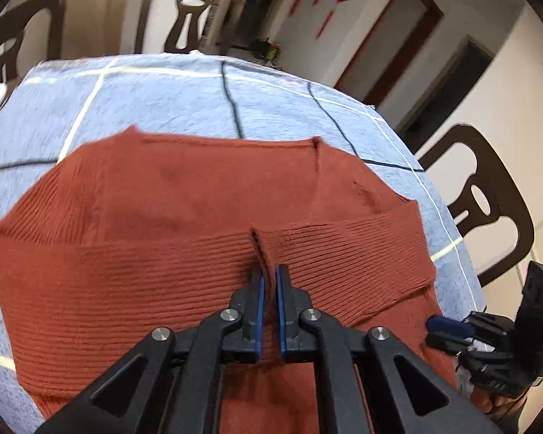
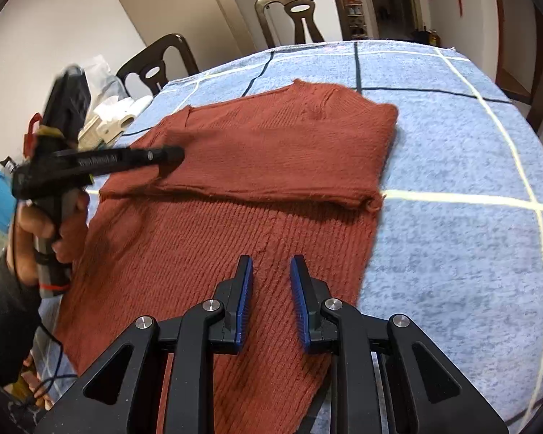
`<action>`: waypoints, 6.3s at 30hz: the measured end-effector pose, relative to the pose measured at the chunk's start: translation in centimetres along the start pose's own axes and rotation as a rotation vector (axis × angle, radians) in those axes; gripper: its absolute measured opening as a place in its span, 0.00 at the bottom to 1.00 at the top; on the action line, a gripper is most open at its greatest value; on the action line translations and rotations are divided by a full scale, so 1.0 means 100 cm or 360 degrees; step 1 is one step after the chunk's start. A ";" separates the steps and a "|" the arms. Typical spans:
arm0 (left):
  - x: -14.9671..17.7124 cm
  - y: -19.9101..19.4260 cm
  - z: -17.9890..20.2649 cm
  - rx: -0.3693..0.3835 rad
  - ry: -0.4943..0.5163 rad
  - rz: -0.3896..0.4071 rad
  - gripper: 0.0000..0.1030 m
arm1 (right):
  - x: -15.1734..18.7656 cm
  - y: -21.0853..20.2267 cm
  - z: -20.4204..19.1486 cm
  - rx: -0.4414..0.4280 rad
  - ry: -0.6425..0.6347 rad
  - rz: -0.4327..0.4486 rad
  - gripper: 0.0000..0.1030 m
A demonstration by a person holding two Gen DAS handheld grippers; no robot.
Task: Fold small clothes
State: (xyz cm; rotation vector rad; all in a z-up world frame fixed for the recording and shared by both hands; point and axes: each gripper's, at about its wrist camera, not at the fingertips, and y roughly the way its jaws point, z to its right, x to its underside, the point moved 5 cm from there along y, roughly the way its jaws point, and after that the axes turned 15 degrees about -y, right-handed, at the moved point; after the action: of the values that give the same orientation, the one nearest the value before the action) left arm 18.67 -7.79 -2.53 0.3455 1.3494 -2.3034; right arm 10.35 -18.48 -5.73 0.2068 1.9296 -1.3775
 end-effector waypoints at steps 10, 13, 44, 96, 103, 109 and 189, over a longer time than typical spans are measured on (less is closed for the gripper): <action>0.011 -0.011 0.015 -0.0009 0.0177 0.0077 0.27 | -0.030 0.009 0.050 0.0214 0.0154 0.0034 0.19; 0.020 -0.005 0.013 -0.0040 0.0236 0.0077 0.26 | -0.029 0.011 0.054 0.0242 0.0142 -0.0005 0.16; 0.012 -0.079 -0.090 -0.0329 -0.0007 0.0330 0.29 | -0.034 -0.001 0.028 0.0270 -0.0014 0.0007 0.23; 0.144 -0.146 -0.082 0.0207 -0.0286 0.0192 0.07 | 0.074 -0.052 -0.034 -0.0265 0.0383 0.0118 0.08; 0.129 -0.171 -0.090 0.0252 -0.0304 0.0297 0.07 | 0.065 -0.077 -0.030 -0.0266 0.0384 0.0248 0.07; 0.143 -0.146 -0.101 0.0246 -0.0370 0.0152 0.07 | 0.083 -0.048 -0.027 -0.0293 0.0447 0.0098 0.07; -0.075 -0.047 -0.102 -0.0104 -0.0228 0.0299 0.08 | -0.117 0.059 0.091 -0.0021 0.0266 0.0147 0.06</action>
State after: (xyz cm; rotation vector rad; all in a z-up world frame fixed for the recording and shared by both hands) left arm 22.76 4.89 -0.80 0.2688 1.2620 -2.0838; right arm 26.06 -20.70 -3.92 0.4112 2.0378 -1.3224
